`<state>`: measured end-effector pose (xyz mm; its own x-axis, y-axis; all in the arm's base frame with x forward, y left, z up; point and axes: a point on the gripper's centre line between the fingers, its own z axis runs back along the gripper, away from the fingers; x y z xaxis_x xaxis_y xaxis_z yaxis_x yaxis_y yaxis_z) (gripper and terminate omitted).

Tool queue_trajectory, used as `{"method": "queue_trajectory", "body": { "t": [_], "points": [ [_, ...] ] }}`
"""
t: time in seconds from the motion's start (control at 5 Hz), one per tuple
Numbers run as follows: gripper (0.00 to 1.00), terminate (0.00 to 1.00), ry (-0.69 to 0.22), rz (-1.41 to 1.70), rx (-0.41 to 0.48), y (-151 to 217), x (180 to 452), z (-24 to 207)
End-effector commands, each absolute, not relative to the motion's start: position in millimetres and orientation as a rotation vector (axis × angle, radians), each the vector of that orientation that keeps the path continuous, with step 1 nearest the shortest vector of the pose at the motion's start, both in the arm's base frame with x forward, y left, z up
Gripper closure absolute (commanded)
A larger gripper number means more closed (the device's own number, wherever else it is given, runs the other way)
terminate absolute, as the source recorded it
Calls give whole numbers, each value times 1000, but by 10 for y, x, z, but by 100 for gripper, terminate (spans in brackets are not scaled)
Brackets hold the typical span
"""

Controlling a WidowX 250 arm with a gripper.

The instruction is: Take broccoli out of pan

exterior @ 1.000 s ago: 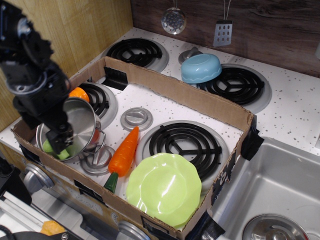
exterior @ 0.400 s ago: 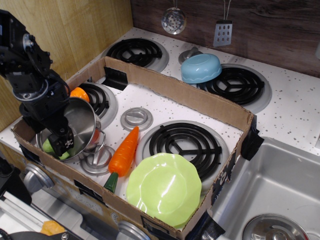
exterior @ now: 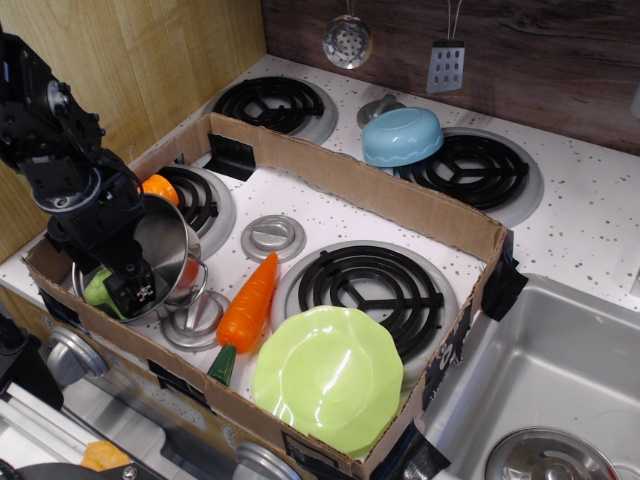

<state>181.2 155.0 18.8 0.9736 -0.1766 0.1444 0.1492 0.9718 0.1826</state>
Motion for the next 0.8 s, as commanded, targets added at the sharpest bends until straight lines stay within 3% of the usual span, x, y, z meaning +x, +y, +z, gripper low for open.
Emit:
{"method": "queue_trajectory", "body": {
  "t": [0.0, 0.4, 0.6],
  "points": [
    [0, 0, -176, -132, 73, 1501, 1828, 106],
    [0, 0, -200, -123, 50, 1452, 1780, 60],
    [100, 0, -207, -124, 56, 1434, 1755, 64]
  ]
}}
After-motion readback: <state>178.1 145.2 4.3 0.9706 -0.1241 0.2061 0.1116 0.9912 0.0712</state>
